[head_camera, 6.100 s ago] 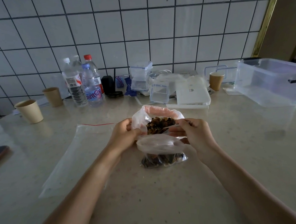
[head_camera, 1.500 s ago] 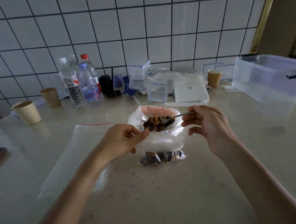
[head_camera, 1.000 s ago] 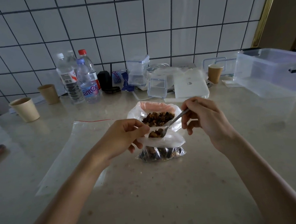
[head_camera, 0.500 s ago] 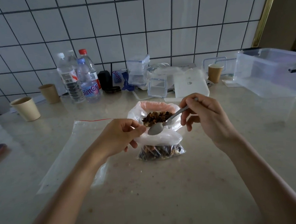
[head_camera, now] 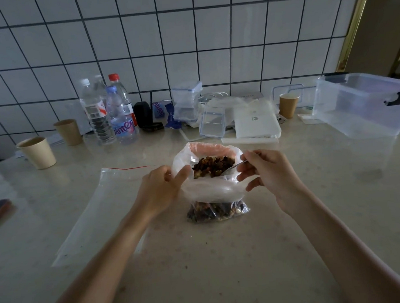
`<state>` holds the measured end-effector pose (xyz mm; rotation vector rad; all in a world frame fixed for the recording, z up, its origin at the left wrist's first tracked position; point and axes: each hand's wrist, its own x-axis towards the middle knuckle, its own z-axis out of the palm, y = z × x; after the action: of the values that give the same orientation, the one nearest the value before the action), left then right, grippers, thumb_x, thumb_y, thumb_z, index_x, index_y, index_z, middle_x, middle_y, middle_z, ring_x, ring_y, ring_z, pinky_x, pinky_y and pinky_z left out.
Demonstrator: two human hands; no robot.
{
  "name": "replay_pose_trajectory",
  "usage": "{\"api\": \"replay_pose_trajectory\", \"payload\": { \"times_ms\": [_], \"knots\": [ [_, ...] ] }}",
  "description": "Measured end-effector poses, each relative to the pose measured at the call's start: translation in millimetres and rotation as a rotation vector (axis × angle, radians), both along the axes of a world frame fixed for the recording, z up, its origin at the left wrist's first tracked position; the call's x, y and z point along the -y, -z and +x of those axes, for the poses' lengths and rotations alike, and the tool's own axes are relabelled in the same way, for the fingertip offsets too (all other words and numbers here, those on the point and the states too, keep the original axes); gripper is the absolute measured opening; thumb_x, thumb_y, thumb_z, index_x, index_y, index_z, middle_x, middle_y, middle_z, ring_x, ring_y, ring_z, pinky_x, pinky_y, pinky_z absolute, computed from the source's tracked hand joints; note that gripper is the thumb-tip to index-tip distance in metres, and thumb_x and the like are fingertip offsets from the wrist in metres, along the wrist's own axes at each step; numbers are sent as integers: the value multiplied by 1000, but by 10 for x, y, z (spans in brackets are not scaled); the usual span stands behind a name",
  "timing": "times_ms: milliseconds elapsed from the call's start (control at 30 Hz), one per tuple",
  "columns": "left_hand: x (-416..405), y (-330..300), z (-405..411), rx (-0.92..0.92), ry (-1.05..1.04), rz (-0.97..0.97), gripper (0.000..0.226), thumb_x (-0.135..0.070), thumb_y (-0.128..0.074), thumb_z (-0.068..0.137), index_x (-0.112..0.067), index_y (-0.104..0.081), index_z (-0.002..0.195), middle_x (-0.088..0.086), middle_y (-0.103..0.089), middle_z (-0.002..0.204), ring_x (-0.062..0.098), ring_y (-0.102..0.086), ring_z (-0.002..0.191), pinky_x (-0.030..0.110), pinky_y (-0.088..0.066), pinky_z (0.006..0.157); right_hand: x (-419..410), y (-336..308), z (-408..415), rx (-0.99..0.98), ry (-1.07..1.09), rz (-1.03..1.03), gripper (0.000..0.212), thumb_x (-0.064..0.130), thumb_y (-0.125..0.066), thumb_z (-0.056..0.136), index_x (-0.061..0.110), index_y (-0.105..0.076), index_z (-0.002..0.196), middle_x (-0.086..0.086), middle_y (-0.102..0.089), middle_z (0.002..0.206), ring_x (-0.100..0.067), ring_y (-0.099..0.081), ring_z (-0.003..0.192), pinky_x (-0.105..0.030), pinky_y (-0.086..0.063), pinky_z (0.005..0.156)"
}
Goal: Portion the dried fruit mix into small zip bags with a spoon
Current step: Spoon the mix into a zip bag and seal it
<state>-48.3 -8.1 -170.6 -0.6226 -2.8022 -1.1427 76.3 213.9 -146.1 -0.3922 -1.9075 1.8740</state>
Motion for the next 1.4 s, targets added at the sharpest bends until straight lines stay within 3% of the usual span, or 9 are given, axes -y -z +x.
{"api": "replay_pose_trajectory", "payload": {
  "times_ms": [133, 333, 500, 667, 933, 1067, 1167, 1267, 1400],
  "knots": [
    [-43, 15, -5, -6, 21, 85, 31, -44, -74, 91, -14, -67, 85, -4, -69, 78, 14, -62, 72, 32, -42, 60, 78, 87, -59, 51, -31, 90, 20, 13, -58, 105, 2, -73, 98, -10, -79, 84, -14, -73, 66, -23, -51, 46],
    [-77, -33, 50, 132, 89, 290, 11, -12, -74, 91, -13, -69, 101, 8, -77, 99, 29, -72, 97, 52, -57, 88, 138, 139, -128, 60, 15, 118, 21, 15, -61, 104, 8, -79, 95, -3, -81, 85, -13, -75, 69, -26, -56, 51],
    [-123, -55, 86, 275, 142, 402, 20, -9, -70, 96, -15, -67, 115, 8, -78, 105, 27, -75, 97, 53, -60, 91, 187, 144, -171, 60, 46, 103, 28, 17, -61, 103, 10, -80, 84, -3, -81, 80, -16, -74, 62, -24, -55, 49],
    [-88, -82, 61, 313, 100, 447, 20, -6, -66, 92, -20, -69, 105, 6, -78, 96, 22, -75, 85, 28, -60, 62, 134, 102, -176, 55, 26, 59, 33, 19, -62, 104, 11, -80, 77, -7, -80, 79, -23, -76, 62, -25, -54, 48],
    [-96, -96, 90, 331, 90, 471, 11, -20, -71, 95, -19, -70, 106, 6, -78, 92, 20, -74, 82, 33, -61, 69, 206, 220, -251, 9, 96, 70, 25, 10, -63, 101, 13, -80, 83, -4, -80, 77, -21, -77, 64, -31, -58, 47],
    [-96, -121, 114, 340, 85, 484, 12, -20, -72, 95, -15, -71, 106, 18, -76, 102, 31, -74, 90, 47, -61, 84, 174, 276, -286, 10, 123, 208, 26, 14, -65, 101, 22, -80, 82, -1, -80, 79, -25, -76, 69, -42, -63, 63],
    [-89, -132, 129, 345, 87, 477, 14, -19, -72, 94, -12, -71, 106, 20, -76, 103, 37, -72, 99, 52, -58, 92, 160, 281, -280, 37, 103, 196, 28, 16, -66, 100, 26, -80, 79, 0, -80, 80, -24, -75, 64, -38, -61, 59],
    [-74, -127, 119, 371, 77, 496, 12, -17, -72, 95, -12, -72, 106, 17, -77, 101, 32, -75, 95, 47, -60, 88, 130, 229, -238, 56, 70, 52, 32, 17, -65, 101, 25, -81, 74, -4, -81, 81, -23, -73, 54, -29, -53, 45],
    [-45, -107, 85, 403, 57, 550, 14, -18, -72, 95, -14, -73, 108, 5, -79, 91, 23, -74, 85, 37, -60, 73, 72, 138, -174, 68, 60, -85, 18, 14, -63, 102, 10, -78, 92, -5, -81, 90, -29, -76, 63, -28, -51, 43]
  ]
}}
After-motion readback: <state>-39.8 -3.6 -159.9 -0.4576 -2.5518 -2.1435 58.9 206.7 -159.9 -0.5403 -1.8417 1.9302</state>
